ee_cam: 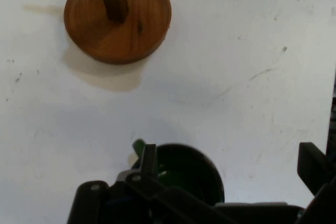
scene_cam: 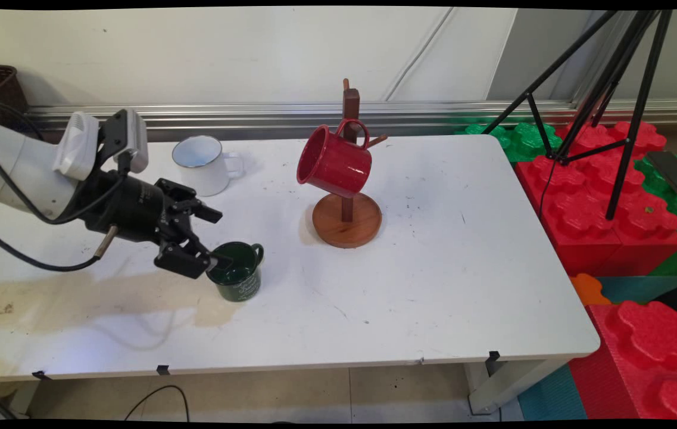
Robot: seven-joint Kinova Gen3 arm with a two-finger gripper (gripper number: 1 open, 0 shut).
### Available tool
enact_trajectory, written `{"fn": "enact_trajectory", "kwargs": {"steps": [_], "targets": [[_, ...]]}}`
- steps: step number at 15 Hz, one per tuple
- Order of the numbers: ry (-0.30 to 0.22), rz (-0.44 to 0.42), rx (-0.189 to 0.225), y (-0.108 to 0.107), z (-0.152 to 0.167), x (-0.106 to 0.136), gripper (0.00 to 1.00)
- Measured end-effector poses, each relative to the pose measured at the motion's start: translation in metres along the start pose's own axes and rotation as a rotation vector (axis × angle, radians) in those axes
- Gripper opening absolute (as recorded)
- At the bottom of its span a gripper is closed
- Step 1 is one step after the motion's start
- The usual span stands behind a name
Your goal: Pick up the red mug from the rack
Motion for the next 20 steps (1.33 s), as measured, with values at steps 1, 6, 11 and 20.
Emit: {"fn": "enact_trajectory", "kwargs": {"steps": [1, 6, 11, 20], "targets": [[0.007, 0.001, -0.003, 0.001, 0.000, 0.004, 1.00], [0.052, -0.027, 0.002, 0.001, 0.002, 0.029, 1.00], [0.087, -0.041, -0.014, -0.010, 0.008, 0.052, 1.00], [0.148, -0.031, -0.061, -0.035, 0.025, 0.091, 1.00]]}}
